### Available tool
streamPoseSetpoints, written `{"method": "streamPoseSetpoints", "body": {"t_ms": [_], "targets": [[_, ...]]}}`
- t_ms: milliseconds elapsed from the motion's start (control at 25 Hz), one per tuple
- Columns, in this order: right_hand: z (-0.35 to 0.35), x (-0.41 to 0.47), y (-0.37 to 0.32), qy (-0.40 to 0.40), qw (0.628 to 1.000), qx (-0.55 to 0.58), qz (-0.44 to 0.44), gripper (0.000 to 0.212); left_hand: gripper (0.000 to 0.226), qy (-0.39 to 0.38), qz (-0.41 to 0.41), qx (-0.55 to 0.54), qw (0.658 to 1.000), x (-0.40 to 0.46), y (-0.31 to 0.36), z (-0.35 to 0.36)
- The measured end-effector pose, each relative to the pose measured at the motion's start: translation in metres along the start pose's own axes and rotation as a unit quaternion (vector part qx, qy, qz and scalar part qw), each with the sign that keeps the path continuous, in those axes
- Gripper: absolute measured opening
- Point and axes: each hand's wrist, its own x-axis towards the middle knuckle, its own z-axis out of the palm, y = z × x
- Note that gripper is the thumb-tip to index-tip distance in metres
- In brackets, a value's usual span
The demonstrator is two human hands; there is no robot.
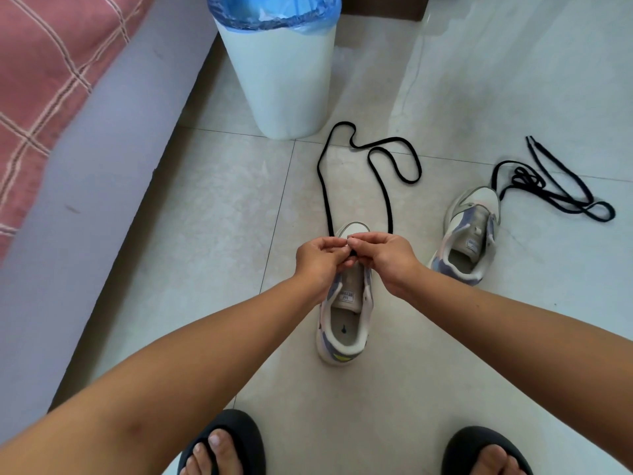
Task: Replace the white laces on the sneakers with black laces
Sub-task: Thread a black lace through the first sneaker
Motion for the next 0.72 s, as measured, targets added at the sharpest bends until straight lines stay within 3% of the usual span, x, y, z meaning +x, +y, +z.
{"method": "streamPoseSetpoints", "body": {"t_ms": [360, 560, 640, 720], "targets": [[0.002, -0.003, -0.002, 0.011, 0.997, -0.070, -0.012, 0.011, 0.029, 0.010, 0.105, 0.198, 0.974, 0.000, -0.002, -0.004], [0.010, -0.009, 0.001, 0.017, 0.979, -0.173, -0.109, 0.024, 0.076, -0.031, 0.157, 0.414, 0.896, 0.001, -0.023, 0.000], [0.014, -0.013, 0.004, 0.040, 0.976, -0.169, -0.131, 0.024, 0.075, -0.023, 0.174, 0.426, 0.888, 0.006, -0.026, 0.004], [0.015, -0.022, 0.007, 0.070, 0.970, -0.180, -0.149, 0.023, 0.059, -0.028, 0.158, 0.424, 0.891, 0.012, -0.025, 0.005]]}}
